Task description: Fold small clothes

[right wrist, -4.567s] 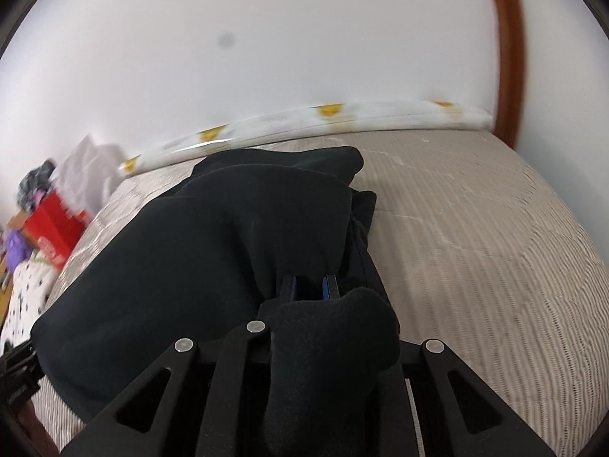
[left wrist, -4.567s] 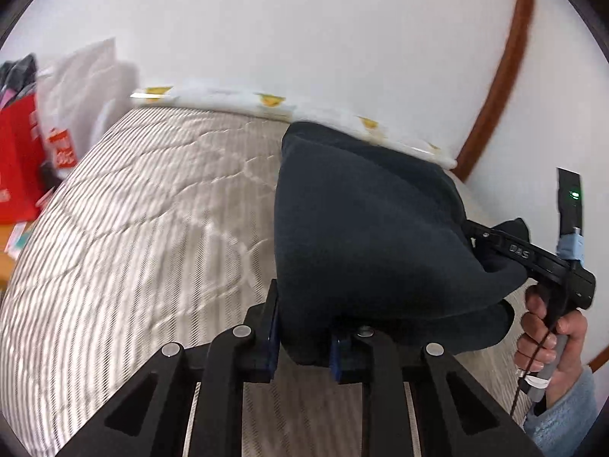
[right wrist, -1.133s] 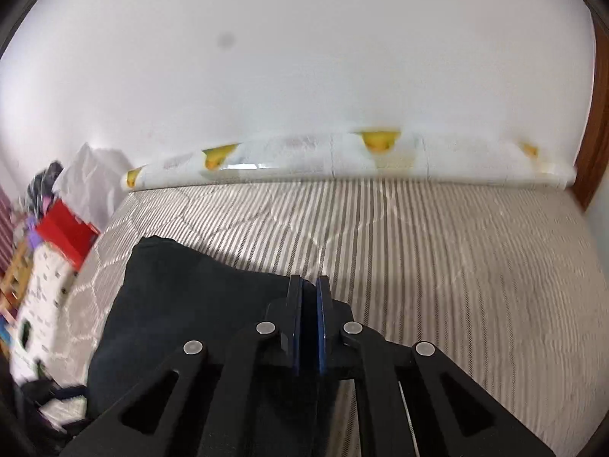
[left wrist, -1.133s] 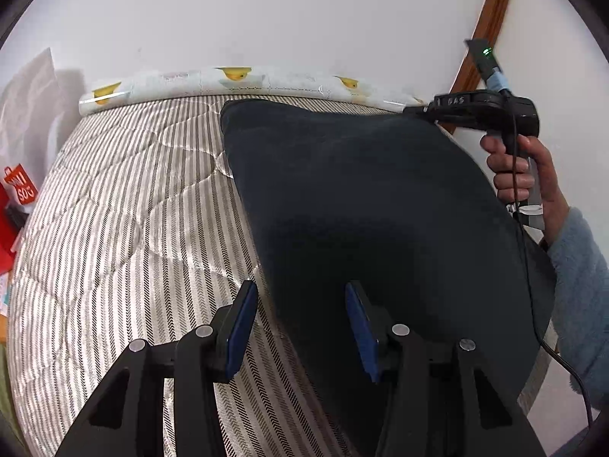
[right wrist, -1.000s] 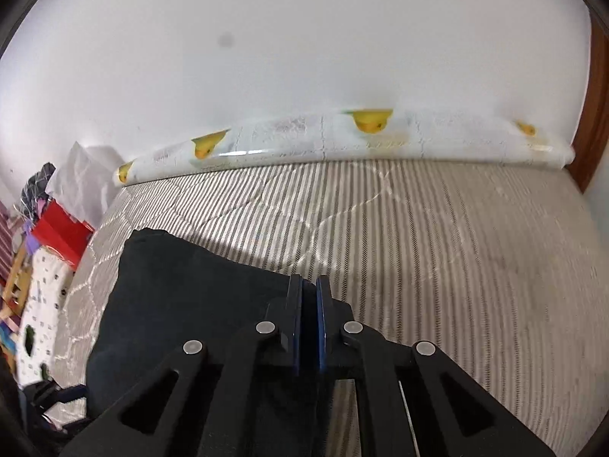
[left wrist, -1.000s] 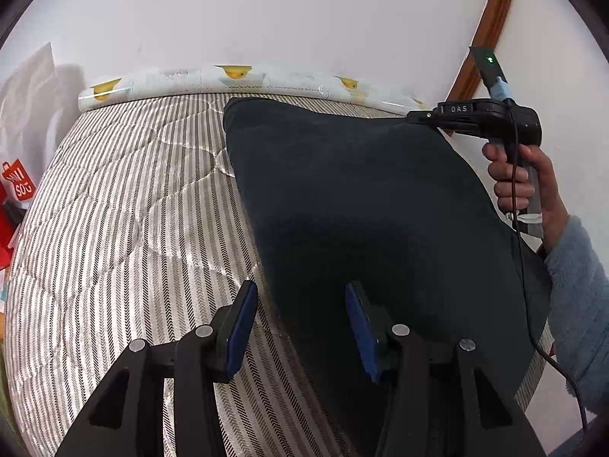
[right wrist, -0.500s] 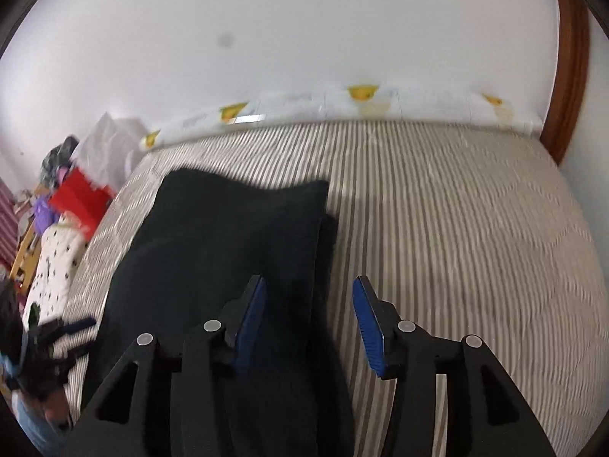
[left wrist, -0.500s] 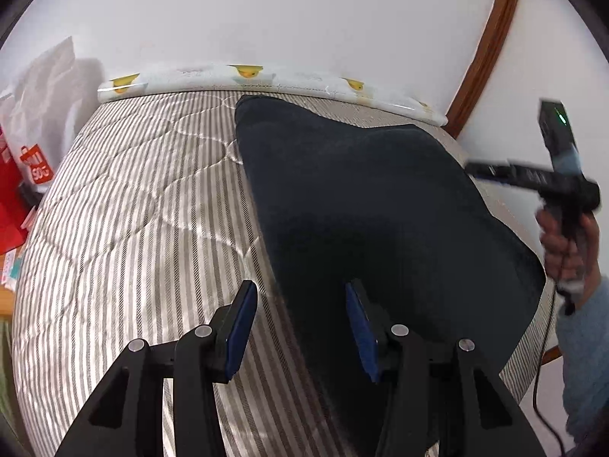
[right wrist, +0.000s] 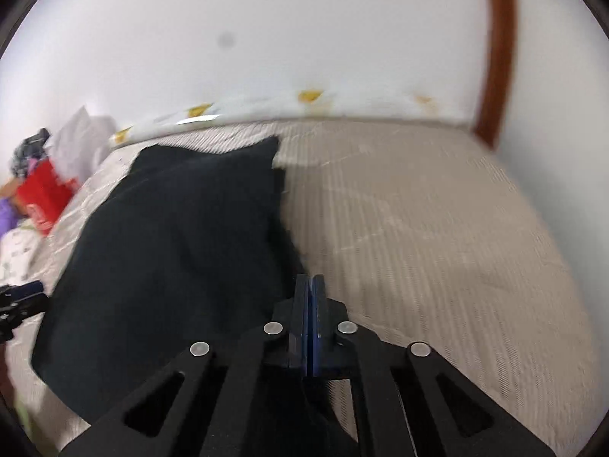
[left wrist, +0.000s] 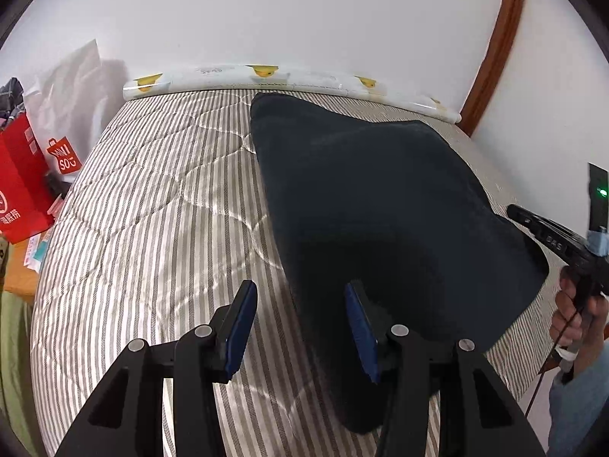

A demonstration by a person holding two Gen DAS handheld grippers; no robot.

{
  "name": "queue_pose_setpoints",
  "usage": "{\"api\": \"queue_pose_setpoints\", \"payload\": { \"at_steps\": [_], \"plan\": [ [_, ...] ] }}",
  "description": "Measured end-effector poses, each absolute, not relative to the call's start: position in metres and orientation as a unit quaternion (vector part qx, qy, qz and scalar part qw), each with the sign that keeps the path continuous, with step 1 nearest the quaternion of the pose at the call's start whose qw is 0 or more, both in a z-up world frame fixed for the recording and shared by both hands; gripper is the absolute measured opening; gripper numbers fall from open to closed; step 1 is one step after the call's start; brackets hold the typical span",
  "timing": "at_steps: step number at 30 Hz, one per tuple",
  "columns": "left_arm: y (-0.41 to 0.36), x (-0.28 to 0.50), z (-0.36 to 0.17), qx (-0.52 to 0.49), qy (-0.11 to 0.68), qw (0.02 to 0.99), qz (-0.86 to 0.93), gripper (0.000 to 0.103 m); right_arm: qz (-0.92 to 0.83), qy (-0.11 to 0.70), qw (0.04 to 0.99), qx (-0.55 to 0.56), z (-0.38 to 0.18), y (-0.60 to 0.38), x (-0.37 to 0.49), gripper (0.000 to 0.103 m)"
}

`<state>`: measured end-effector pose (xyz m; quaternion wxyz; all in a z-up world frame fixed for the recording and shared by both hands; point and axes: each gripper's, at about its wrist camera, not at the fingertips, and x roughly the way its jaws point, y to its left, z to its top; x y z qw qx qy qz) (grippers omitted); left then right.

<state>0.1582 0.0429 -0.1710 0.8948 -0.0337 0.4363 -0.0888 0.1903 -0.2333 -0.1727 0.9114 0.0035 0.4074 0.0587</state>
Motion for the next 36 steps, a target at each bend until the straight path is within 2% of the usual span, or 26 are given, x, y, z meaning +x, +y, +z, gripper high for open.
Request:
{"api": "queue_pose_setpoints", "payload": {
  "at_steps": [3,5,9,12,13,18,22,23,29,36],
  "plan": [
    [0.039,0.149,-0.169,-0.028,0.433,0.896,-0.089,0.045,0.075,0.412,0.908,0.025,-0.173,-0.239,0.166,0.006],
    [0.036,0.143,-0.169,-0.028,0.433,0.897,-0.086,0.045,0.061,0.418,0.906,0.015,-0.179,-0.24,0.159,0.014],
    [0.034,0.133,-0.175,-0.032,0.435,0.896,-0.078,0.046,0.038,0.444,0.895,0.008,-0.196,-0.241,0.157,0.016],
    [0.034,0.121,-0.171,-0.031,0.43,0.899,-0.073,0.046,0.028,0.426,0.904,0.02,-0.184,-0.242,0.146,0.017],
    [0.034,0.117,-0.169,-0.028,0.428,0.9,-0.071,0.046,0.024,0.423,0.906,0.017,-0.179,-0.24,0.143,0.02],
    [0.036,0.111,-0.168,-0.038,0.424,0.902,-0.065,0.046,0.013,0.429,0.903,0.02,-0.17,-0.235,0.134,0.026],
    [0.034,0.11,-0.169,-0.042,0.425,0.903,-0.056,0.046,0.027,0.414,0.909,0.036,-0.163,-0.229,0.13,0.042],
    [0.034,0.109,-0.169,-0.042,0.424,0.903,-0.055,0.046,0.028,0.414,0.909,0.035,-0.164,-0.227,0.131,0.044],
    [0.029,0.092,-0.171,-0.024,0.418,0.905,-0.079,0.048,0.011,0.429,0.903,0.0,-0.185,-0.216,0.135,0.044],
    [0.031,0.066,-0.185,0.004,0.426,0.898,-0.106,0.048,0.028,0.43,0.902,0.003,-0.175,-0.229,0.111,0.046]
  ]
}}
